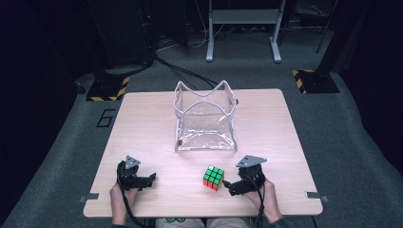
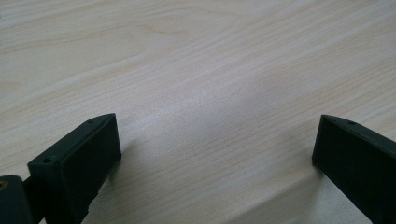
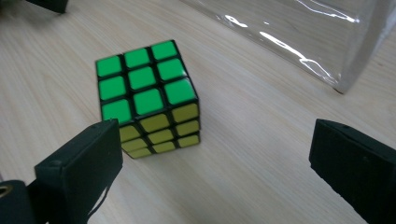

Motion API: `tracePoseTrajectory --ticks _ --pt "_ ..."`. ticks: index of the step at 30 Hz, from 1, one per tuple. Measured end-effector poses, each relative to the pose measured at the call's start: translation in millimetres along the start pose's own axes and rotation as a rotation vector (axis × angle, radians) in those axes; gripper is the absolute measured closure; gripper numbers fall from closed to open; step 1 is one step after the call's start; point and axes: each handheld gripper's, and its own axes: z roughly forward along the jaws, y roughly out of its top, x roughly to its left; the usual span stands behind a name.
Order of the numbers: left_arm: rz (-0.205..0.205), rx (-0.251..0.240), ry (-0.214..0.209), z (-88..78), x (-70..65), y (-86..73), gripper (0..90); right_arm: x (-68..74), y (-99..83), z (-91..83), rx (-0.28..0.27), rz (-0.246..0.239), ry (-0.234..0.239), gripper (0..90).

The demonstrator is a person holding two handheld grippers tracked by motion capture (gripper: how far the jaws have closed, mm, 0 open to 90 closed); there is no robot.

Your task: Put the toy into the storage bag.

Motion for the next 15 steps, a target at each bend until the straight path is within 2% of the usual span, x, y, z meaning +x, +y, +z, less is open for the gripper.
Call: tracePoseTrajectory --ticks 2,3,9,15 --pt "0.004 0.001 -0.002 -0.1 0.6 0.0 1.0 5.3 2.1 1.3 -0.006 -0.003 0.011 2.5" --pt "-0.008 -0.01 -0.005 0.5 0.4 -0.2 1.1 8.5 3.0 2.5 -0.009 -0.005 0.016 2.6" --pt "0.002 -0.009 -0.015 0.1 2.4 0.1 2.1 23.5 8.8 13.5 0.003 -0.024 0.031 2.8" --pt "0.002 -0.008 -0.012 0.2 2.3 0.3 2.2 27.3 11.4 24.2 0.034 -0.039 0.035 1.9"
